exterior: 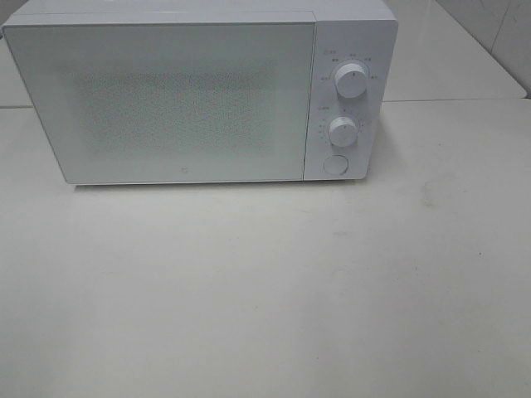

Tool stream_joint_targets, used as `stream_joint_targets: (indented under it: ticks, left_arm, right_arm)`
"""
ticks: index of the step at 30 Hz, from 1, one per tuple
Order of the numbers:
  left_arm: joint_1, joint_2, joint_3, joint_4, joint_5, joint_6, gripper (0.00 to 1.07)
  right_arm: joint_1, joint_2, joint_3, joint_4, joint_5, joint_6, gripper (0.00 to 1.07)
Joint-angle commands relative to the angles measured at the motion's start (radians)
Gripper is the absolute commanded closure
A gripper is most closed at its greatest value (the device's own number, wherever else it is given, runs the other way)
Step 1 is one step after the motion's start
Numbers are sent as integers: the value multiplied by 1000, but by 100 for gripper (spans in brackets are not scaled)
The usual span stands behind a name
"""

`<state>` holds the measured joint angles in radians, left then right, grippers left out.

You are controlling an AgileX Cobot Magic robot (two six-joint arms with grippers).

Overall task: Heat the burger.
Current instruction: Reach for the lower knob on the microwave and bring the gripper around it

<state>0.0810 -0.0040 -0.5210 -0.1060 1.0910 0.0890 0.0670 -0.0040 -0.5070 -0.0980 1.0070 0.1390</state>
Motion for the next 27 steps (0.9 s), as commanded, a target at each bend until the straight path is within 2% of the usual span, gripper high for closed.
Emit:
stream_joint_targets:
  ticks: [1, 27]
  left_arm:
    - [0, -25, 2, 0, -17, -4, 7]
    - [0, -25, 2, 0, -17, -4, 7]
  right_arm:
    - [-6, -30, 1, -6, -11, 4, 32]
    - [-6, -28, -7, -10, -26, 4, 32]
